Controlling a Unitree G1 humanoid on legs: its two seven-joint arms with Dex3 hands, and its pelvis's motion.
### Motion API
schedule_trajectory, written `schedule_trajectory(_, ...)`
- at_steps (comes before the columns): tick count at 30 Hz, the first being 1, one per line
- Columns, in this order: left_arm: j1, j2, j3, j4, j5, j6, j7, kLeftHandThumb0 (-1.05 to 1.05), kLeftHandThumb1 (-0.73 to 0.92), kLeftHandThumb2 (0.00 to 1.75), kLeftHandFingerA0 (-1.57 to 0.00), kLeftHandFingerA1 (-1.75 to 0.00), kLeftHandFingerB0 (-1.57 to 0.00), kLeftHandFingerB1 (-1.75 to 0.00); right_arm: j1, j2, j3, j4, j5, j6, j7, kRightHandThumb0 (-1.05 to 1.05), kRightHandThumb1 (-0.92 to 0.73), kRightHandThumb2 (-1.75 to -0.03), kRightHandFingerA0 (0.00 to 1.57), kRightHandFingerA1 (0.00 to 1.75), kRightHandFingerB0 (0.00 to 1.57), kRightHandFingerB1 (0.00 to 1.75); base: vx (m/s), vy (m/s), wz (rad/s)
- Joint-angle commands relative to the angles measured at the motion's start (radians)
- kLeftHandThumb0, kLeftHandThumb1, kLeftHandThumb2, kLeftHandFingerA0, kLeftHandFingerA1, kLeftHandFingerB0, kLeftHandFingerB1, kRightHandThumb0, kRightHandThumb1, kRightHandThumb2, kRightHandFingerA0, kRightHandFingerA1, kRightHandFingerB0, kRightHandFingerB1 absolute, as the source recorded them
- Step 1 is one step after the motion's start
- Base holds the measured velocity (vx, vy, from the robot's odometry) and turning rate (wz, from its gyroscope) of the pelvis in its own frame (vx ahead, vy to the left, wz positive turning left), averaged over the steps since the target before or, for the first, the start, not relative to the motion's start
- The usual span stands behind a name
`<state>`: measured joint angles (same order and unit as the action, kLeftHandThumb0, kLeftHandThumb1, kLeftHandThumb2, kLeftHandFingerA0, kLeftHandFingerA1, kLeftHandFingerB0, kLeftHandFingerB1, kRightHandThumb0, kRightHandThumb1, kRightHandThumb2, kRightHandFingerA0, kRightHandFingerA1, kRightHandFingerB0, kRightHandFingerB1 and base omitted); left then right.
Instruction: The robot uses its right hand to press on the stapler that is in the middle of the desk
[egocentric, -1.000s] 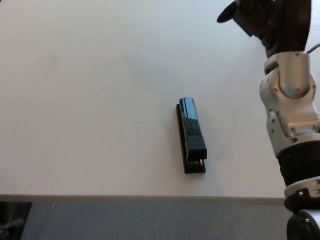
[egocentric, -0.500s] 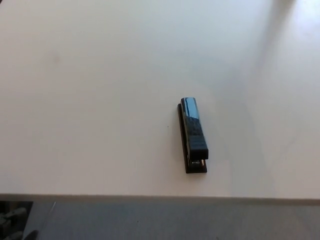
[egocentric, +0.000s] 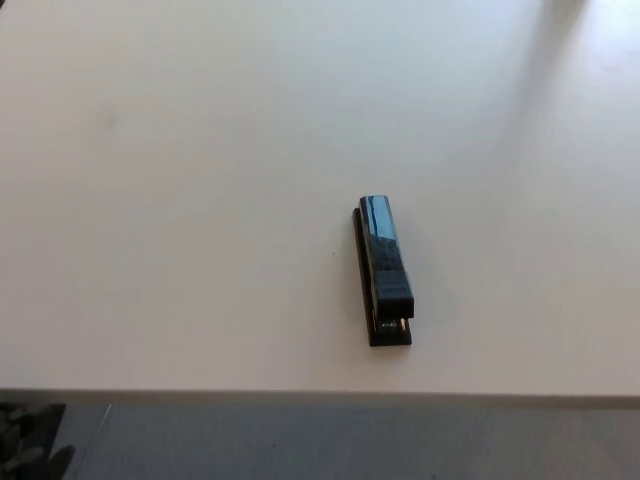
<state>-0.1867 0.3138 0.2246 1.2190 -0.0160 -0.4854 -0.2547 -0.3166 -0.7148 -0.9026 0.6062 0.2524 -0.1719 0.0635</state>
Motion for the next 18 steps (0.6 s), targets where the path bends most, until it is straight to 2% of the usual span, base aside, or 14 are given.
schedule_trajectory(1,-0.008,0.051,0.002,0.016,0.002,0.025,0.021,-0.79,0.88,0.67,-0.19,-0.32,-0.23,-0.3,0.279,-0.027,-0.13,0.363,0.094,-0.132,0.122,-0.26,-0.54,-1.06,1.35,1.2,0.94,1.13,0.0,0.0,0.0)
schedule_trajectory(2,-0.007,0.052,0.003,0.018,0.001,0.025,0.022,-0.79,0.87,0.67,-0.2,-0.33,-0.23,-0.3,0.3,-0.02,-0.107,0.396,0.065,-0.129,0.084,-0.27,-0.51,-1.06,1.36,1.2,0.92,0.98,0.0,0.0,0.0)
schedule_trajectory(3,-0.006,0.052,0.005,0.019,-0.001,0.027,0.022,-0.78,0.87,0.67,-0.2,-0.33,-0.24,-0.3,0.324,0.005,-0.096,0.432,0.058,-0.139,0.076,-0.31,-0.65,-0.84,1.41,1.11,0.87,1.18,0.0,0.0,0.0)
schedule_trajectory(5,-0.001,0.053,0.008,0.019,-0.004,0.025,0.018,-0.77,0.87,0.67,-0.22,-0.33,-0.25,-0.3,0.352,0.044,-0.086,0.477,0.067,-0.129,0.084,-0.29,-0.68,-0.83,1.37,1.08,0.82,1.21,0.0,0.0,0.0)
schedule_trajectory(6,-0.002,0.053,0.008,0.02,-0.004,0.026,0.018,-0.76,0.87,0.67,-0.19,-0.31,-0.23,-0.3,0.358,0.054,-0.08,0.498,0.069,-0.138,0.087,0.15,-0.5,-1.12,1.37,1.24,1.01,1.07,0.0,0.0,0.0)
schedule_trajectory(7,-0.003,0.053,0.008,0.022,-0.004,0.029,0.019,-0.76,0.87,0.67,-0.19,-0.31,-0.23,-0.3,0.366,0.07,-0.074,0.523,0.07,-0.147,0.091,0.15,-0.5,-1.12,1.37,1.24,1.01,1.07,0.0,0.0,0.0)
schedule_trajectory(8,-0.004,0.053,0.011,0.023,-0.008,0.03,0.014,-0.76,0.87,0.67,-0.19,-0.31,-0.23,-0.29,0.39,0.109,-0.01,0.562,0.008,-0.148,0.037,-0.27,-0.65,-0.85,1.34,1.17,0.89,1.17,0.0,0.0,0.0)
schedule_trajectory(10,-0.001,0.055,0.009,0.021,-0.006,0.028,0.014,-0.78,0.88,0.67,-0.2,-0.31,-0.23,-0.29,0.396,0.143,0.052,0.606,-0.034,-0.118,0.011,-0.25,-0.66,-0.81,1.27,1.3,0.85,1.2,0.0,0.0,0.0)
schedule_trajectory(11,0.003,0.057,0.01,0.02,-0.006,0.026,0.012,-0.81,0.87,0.67,-0.2,-0.32,-0.23,-0.29,0.404,0.163,0.097,0.621,-0.068,-0.114,-0.002,-0.21,-0.64,-0.88,1.28,1.28,0.85,1.23,0.0,0.0,0.0)
schedule_trajectory(12,0.004,0.056,0.009,0.019,-0.006,0.027,0.011,-0.8,0.87,0.67,-0.2,-0.32,-0.23,-0.29,0.413,0.178,0.153,0.637,-0.11,-0.104,-0.026,-0.24,-0.69,-0.75,1.25,1.2,0.85,1.17,0.0,0.0,0.0)
schedule_trajectory(14,0.0,0.051,0.015,0.02,-0.014,0.029,0.011,-0.8,0.86,0.67,-0.2,-0.32,-0.25,-0.3,0.414,0.203,0.176,0.655,-0.09,-0.096,-0.004,-0.2,-0.67,-0.77,1.2,1.24,0.81,1.14,0.0,0.0,0.0)
schedule_trajectory(15,0.0,0.054,0.009,0.02,-0.006,0.03,0.018,-0.8,0.87,0.67,-0.2,-0.32,-0.25,-0.3,0.418,0.224,0.2,0.662,-0.095,-0.111,-0.005,-0.2,-0.66,-0.73,1.2,1.28,0.88,1.13,0.0,0.0,0.0)
schedule_trajectory(17,0.003,0.058,-0.001,0.023,0.008,0.021,0.033,-0.78,0.88,0.67,-0.2,-0.31,-0.24,-0.3,0.419,0.261,0.282,0.685,-0.131,-0.099,-0.024,-0.17,-0.59,-0.71,1.11,1.24,0.84,1.16,0.0,0.0,0.0)
schedule_trajectory(18,0.001,0.054,0.009,0.024,-0.007,0.021,0.019,-0.75,0.87,0.67,-0.19,-0.3,-0.23,-0.3,0.415,0.265,0.325,0.692,-0.147,-0.072,-0.018,-0.15,-0.57,-0.68,1.07,1.17,0.8,1.1,0.0,0.0,0.0)
